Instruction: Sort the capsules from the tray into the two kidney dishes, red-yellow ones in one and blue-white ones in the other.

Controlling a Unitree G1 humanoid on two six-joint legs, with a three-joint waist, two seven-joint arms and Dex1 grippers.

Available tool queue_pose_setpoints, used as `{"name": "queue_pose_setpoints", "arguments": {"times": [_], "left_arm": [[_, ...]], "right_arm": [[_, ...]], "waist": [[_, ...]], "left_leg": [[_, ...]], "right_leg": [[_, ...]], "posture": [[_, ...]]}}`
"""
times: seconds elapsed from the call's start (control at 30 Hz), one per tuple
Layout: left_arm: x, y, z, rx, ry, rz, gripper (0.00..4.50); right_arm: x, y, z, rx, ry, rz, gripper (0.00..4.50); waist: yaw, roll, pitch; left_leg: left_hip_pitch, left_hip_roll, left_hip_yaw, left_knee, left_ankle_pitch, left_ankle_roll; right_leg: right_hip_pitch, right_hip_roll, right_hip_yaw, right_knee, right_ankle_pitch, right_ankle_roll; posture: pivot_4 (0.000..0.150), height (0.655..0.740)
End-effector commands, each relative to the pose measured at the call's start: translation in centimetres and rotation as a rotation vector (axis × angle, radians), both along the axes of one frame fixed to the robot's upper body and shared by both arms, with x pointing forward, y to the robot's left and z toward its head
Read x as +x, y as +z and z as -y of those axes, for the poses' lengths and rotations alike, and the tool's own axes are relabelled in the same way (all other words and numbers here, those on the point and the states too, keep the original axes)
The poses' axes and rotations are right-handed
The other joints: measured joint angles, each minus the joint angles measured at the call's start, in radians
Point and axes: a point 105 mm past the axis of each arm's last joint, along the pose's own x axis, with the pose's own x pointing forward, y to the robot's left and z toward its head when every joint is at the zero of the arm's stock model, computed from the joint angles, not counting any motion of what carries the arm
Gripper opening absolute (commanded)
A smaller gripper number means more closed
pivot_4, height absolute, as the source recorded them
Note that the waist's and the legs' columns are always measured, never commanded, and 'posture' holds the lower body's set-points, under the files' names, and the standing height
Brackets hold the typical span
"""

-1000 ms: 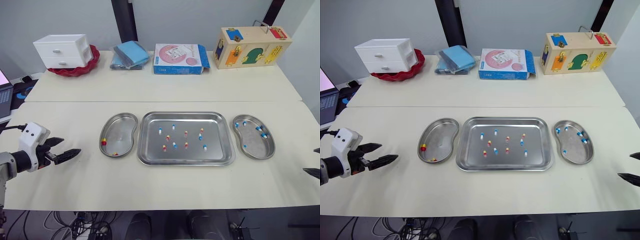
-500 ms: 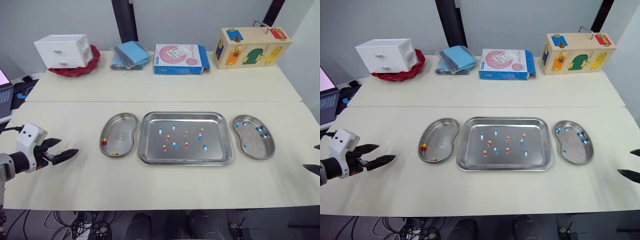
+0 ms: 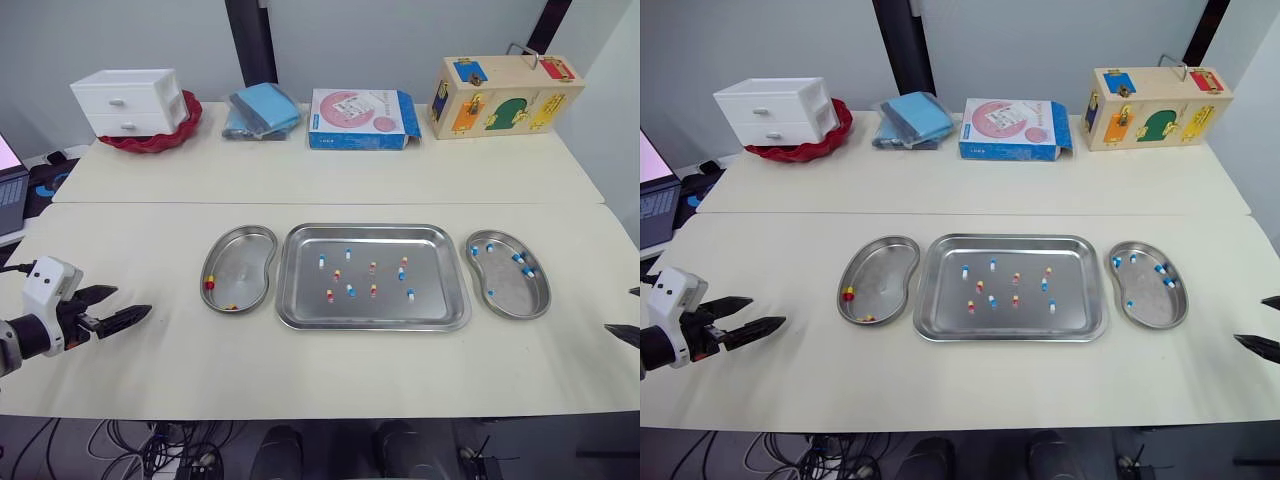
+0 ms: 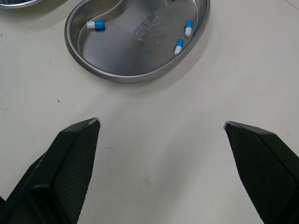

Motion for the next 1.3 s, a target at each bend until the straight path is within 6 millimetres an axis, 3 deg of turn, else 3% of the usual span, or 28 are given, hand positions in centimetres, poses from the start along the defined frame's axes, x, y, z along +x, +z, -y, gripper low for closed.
{"name": "queue_pose_setpoints", "arguments": {"times": [0.03, 0.13, 0.3, 0.57, 0.7, 0.77, 1.03, 1.2, 1.3], "left_arm": [[-0.8, 1.2, 0.5, -0.002, -0.037, 0.03, 4.37], [-1.4, 1.1, 1.2, -0.02, -0.059, 0.02, 4.37], [-3.8, 1.2, 3.4, -0.07, -0.134, -0.031, 4.37], [-5.2, 1.3, 6.0, -0.089, -0.219, 0.06, 4.37], [-6.3, 0.3, 7.3, -0.139, -0.222, 0.033, 4.37], [-6.6, -0.3, 7.4, -0.154, -0.184, 0.003, 4.37], [-7.7, -0.4, 8.1, -0.182, -0.136, 0.027, 4.37], [-7.8, -0.3, 8.2, -0.164, -0.136, 0.044, 4.37], [-7.3, 0.9, 9.5, -0.134, -0.211, 0.081, 4.37]], "right_arm": [[0.2, 0.9, -0.1, -0.016, 0.003, 0.061, 4.5], [0.2, 0.9, -0.2, -0.016, 0.005, 0.067, 4.5], [-0.3, 1.0, -2.3, 0.008, 0.061, 0.093, 4.5], [-1.3, 0.3, -10.0, 0.089, 0.251, 0.128, 4.5], [-2.1, -1.1, -14.6, 0.173, 0.339, 0.163, 4.5], [-2.0, -1.6, -16.0, 0.22, 0.332, 0.208, 4.5], [-2.2, -2.8, -19.5, 0.304, 0.347, 0.3, 4.5], [-1.6, -3.4, -20.1, 0.303, 0.381, 0.329, 4.5], [-1.4, -4.2, -20.2, 0.301, 0.433, 0.31, 4.5]], "waist": [[0.0, 0.0, 0.0], [0.0, 0.0, 0.0], [0.0, 0.0, 0.0], [0.003, 0.0, 0.0], [0.005, -0.003, -0.002], [0.005, -0.004, -0.003], [0.005, -0.006, -0.004], [0.005, -0.007, -0.005], [0.005, -0.008, -0.005]], "left_leg": [[0.0, 0.0, -0.001, 0.0, 0.0, 0.0], [0.0, 0.0, -0.001, 0.001, 0.0, 0.0], [-0.001, 0.0, -0.001, 0.001, 0.0, 0.0], [0.0, 0.0, -0.003, 0.004, 0.0, 0.0], [-0.001, 0.0, -0.005, 0.004, 0.0, 0.0], [-0.001, 0.0, -0.005, 0.004, 0.0, 0.0], [0.0, 0.0, -0.006, 0.005, 0.0, 0.0], [0.0, 0.0, -0.006, 0.006, 0.0, 0.0], [0.0, 0.0, -0.006, 0.006, 0.0, 0.0]], "right_leg": [[0.0, 0.0, -0.001, 0.0, 0.0, 0.0], [0.001, 0.0, -0.001, 0.0, 0.0, 0.0], [0.001, 0.0, -0.001, 0.0, 0.0, 0.0], [0.003, 0.0, -0.002, 0.0, 0.0, 0.0], [0.004, 0.0, -0.004, 0.0, 0.0, 0.0], [0.004, 0.0, -0.004, 0.0, 0.0, 0.0], [0.005, 0.0, -0.004, 0.0, 0.0, 0.0], [0.005, 0.0, -0.004, 0.0, 0.0, 0.0], [0.005, 0.0, -0.004, 0.0, 0.0, 0.0]], "posture": [[0.15, 0.7302], [0.15, 0.7302], [0.15, 0.7302], [0.15, 0.7302], [0.15, 0.7302], [0.15, 0.7302], [0.15, 0.7302], [0.15, 0.7302], [0.15, 0.7302]]}}
